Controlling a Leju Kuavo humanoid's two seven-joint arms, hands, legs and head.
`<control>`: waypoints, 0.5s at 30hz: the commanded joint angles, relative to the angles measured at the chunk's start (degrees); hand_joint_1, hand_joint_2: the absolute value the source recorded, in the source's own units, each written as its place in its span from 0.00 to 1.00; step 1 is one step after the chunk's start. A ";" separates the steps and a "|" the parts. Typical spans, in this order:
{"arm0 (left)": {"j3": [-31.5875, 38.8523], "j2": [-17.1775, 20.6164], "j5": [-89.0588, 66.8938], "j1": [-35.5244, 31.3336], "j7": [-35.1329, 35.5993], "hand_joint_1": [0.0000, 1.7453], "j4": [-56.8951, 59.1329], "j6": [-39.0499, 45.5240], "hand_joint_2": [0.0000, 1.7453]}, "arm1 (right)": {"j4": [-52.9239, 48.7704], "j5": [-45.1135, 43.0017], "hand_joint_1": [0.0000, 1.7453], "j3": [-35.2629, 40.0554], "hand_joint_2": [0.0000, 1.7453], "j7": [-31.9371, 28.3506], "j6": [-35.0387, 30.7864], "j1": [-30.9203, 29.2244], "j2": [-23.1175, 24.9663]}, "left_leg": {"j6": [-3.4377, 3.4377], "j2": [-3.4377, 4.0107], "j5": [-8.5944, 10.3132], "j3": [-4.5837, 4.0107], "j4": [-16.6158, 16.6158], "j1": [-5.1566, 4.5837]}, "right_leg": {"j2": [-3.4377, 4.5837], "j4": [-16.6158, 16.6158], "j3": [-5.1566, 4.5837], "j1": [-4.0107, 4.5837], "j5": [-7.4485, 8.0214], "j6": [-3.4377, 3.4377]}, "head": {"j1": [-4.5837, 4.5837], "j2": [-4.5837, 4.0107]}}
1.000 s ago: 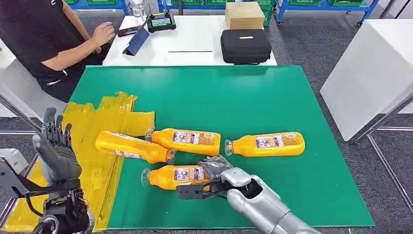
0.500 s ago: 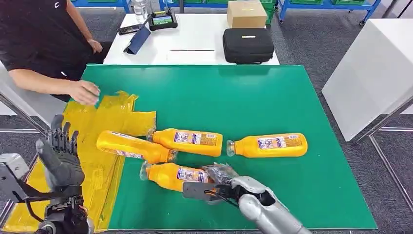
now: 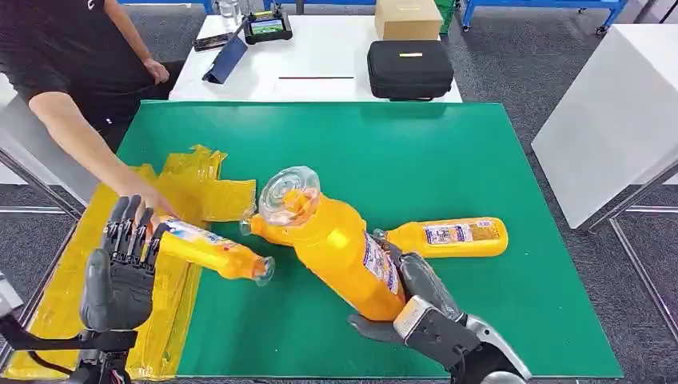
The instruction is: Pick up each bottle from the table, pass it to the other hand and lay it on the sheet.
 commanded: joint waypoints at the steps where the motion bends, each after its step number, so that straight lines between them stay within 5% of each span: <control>1: -6.52 0.85 2.97 -3.74 3.78 0.00 1.63 -4.01 1.00 | 7.89 6.60 1.00 0.19 1.00 5.90 -2.56 -7.47 5.78 | -0.16 0.16 0.00 0.10 -0.02 0.04 | 0.08 -0.04 0.08 0.03 0.05 0.01 | 0.00 0.00; 6: -8.60 1.03 4.28 -5.15 5.33 0.00 2.18 -5.13 1.00 | 13.51 13.19 1.00 3.43 1.00 8.02 -4.90 -12.71 8.32 | -0.19 0.20 0.05 0.18 -0.06 0.06 | 0.10 -0.07 0.14 0.05 0.09 -0.02 | 0.00 0.00; 15: -8.45 1.26 4.30 -5.00 5.35 0.00 2.12 -5.15 1.00 | 12.96 13.21 1.00 3.47 1.00 8.10 -4.85 -12.28 7.76 | -0.23 0.10 0.03 0.34 -0.07 0.11 | -0.04 -0.09 0.28 0.09 -0.01 0.00 | 0.00 0.00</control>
